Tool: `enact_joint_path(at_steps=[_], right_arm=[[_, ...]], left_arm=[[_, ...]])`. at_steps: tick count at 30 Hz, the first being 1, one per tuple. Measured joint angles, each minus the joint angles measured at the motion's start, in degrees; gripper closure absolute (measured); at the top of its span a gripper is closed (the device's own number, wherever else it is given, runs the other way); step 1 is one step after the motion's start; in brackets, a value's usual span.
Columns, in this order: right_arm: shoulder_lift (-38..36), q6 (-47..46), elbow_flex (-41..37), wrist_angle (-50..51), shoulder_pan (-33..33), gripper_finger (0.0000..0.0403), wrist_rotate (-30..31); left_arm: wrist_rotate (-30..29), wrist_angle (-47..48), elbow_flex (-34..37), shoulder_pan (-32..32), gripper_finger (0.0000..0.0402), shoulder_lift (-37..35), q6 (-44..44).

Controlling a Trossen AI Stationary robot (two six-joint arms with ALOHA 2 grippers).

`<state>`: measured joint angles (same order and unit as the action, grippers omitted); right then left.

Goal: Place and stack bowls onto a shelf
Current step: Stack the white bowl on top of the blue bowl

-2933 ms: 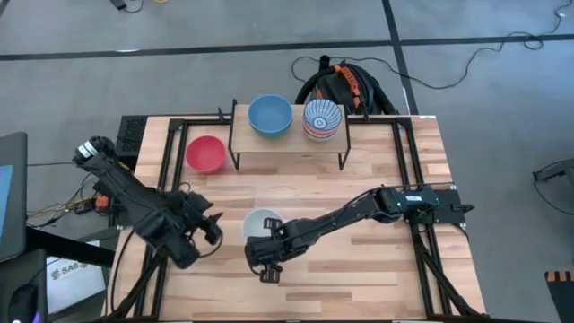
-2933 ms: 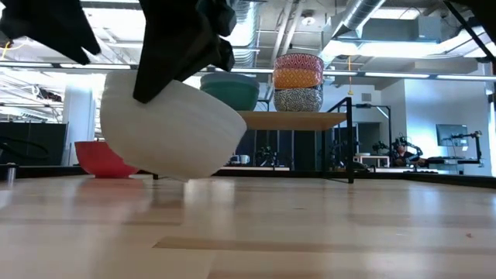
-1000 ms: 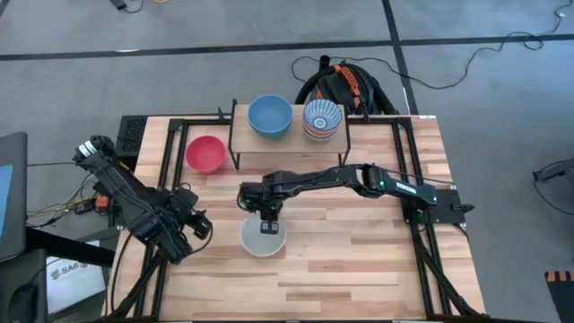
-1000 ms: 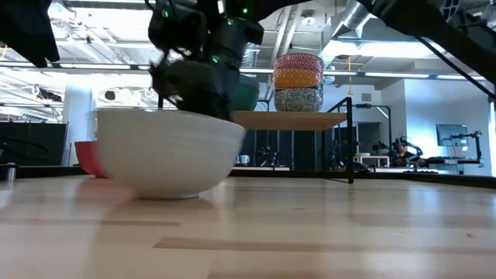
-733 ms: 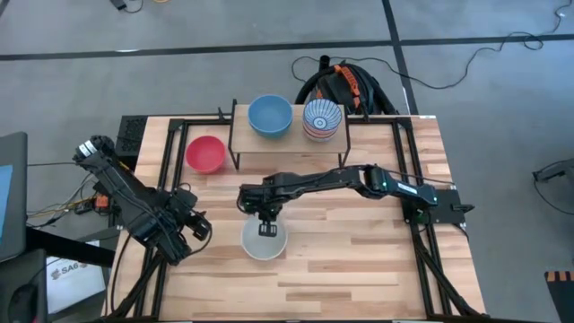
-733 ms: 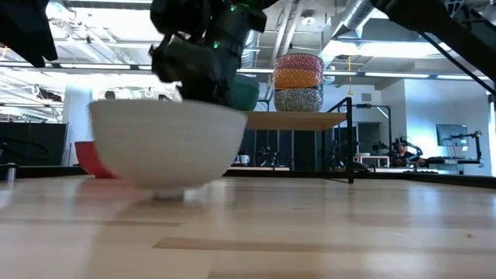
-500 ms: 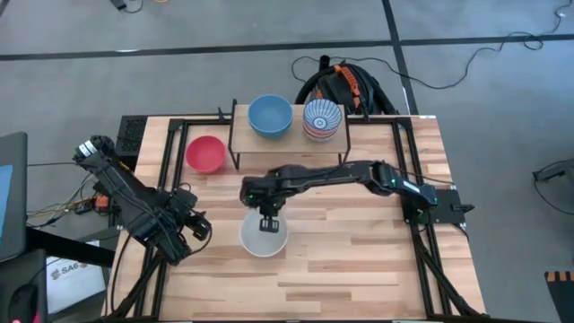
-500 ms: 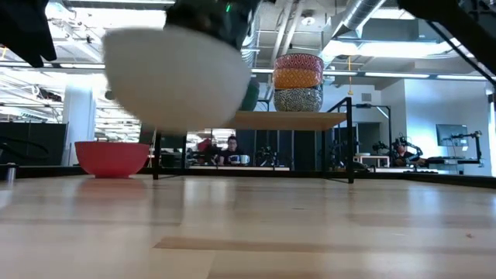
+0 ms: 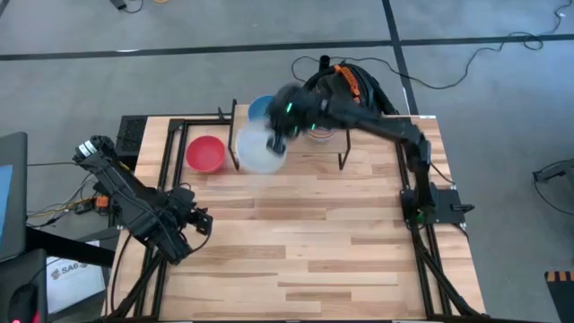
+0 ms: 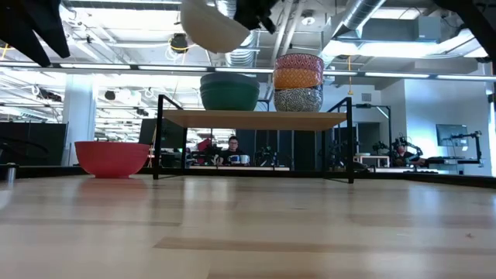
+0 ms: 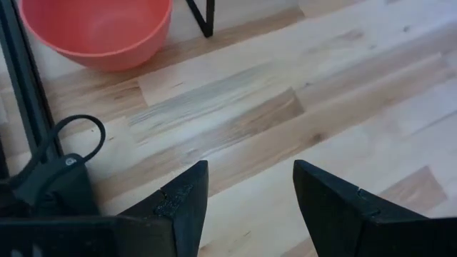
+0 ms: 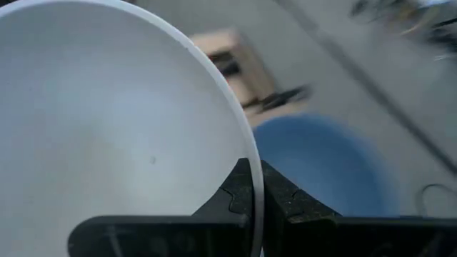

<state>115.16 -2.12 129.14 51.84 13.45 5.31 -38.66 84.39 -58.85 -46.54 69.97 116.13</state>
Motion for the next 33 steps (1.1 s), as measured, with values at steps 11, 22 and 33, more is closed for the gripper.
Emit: enact_joint_path(at_steps=[11,22,33], right_arm=[[-0.4,0.9,0.1,-10.3,17.3,0.0378,-3.7],[2.5,3.7,-0.1,-3.6,20.5,0.0371,-11.4],[3.1,6.5,0.1,-5.3,20.3,0.0367,-11.5]], left_arm=[[3.3,-4.3,2.5,5.5,0.0212,1.1,2.5],[4.6,-9.4,2.9,12.3,0.0212,1.1,0.0],[3.4,-13.4,2.9,17.8,0.0212,1.4,-5.3]])
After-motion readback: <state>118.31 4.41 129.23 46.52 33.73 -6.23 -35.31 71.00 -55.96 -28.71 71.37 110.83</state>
